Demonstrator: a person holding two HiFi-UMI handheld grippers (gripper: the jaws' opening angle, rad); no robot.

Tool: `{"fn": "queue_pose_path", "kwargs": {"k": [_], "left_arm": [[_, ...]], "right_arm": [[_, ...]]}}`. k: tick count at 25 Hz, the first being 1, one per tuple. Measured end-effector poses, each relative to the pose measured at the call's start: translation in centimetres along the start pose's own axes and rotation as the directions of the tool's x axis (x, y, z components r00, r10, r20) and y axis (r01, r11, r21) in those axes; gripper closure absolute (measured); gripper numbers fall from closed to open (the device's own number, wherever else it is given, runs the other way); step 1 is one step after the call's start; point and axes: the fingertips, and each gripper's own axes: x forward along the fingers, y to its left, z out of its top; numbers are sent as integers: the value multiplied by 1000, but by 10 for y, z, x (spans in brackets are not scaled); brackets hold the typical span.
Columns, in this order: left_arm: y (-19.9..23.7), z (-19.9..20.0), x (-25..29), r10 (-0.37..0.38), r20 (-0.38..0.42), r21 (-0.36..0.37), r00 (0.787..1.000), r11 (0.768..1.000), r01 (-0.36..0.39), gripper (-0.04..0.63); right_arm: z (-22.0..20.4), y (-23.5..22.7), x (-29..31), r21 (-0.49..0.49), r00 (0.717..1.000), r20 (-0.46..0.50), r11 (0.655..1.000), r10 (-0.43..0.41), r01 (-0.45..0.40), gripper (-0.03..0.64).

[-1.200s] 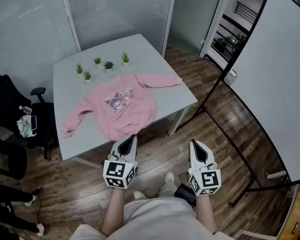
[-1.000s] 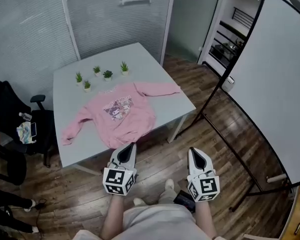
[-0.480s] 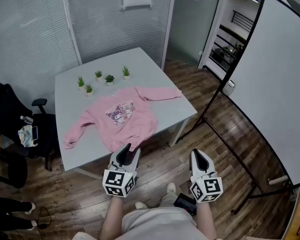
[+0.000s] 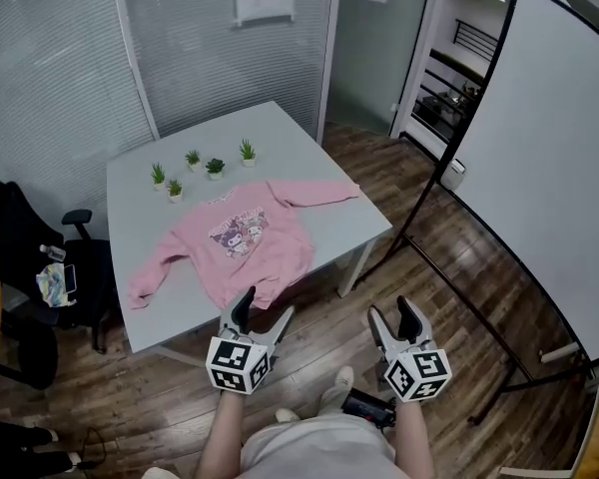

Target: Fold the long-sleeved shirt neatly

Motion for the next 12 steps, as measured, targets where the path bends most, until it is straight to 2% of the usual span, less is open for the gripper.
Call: {"fn": "queue_pose_path", "kwargs": {"k": [6, 12], "left_arm": [[3, -3, 13, -11, -21, 30, 1000, 999, 12, 245], [22, -7, 44, -5, -59, 21, 998, 1000, 7, 247]], "right_arm": [[-5, -11, 14, 17, 1000, -7, 1000, -6, 6, 351], [-11, -24, 57, 38, 999, -35, 999, 17, -16, 353]]}}
